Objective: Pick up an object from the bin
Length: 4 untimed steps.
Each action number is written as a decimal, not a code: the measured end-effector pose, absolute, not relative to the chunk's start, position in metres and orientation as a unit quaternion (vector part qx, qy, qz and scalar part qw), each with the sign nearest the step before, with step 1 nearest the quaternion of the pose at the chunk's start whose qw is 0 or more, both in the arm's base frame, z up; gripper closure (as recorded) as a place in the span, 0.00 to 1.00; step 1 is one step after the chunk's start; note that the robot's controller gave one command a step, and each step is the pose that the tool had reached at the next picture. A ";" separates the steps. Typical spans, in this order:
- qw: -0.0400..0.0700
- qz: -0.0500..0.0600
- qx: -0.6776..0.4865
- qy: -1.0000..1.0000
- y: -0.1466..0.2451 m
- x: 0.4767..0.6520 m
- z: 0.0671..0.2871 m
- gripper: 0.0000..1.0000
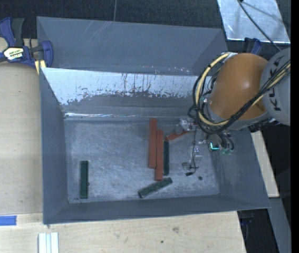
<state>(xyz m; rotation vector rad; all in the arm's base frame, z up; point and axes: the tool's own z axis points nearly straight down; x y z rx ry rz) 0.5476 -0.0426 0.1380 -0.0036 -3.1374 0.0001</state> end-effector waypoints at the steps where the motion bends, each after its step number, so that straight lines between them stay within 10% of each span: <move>1: -0.002 0.001 0.266 -0.964 0.011 0.600 0.073 0.00; 3: -0.003 0.000 0.648 -0.761 0.046 0.598 0.104 0.00; 4: 0.001 0.001 0.733 -0.680 0.056 0.604 0.073 0.00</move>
Offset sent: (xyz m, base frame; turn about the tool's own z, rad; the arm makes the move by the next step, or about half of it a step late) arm 0.0501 0.0539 -0.0680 -0.5422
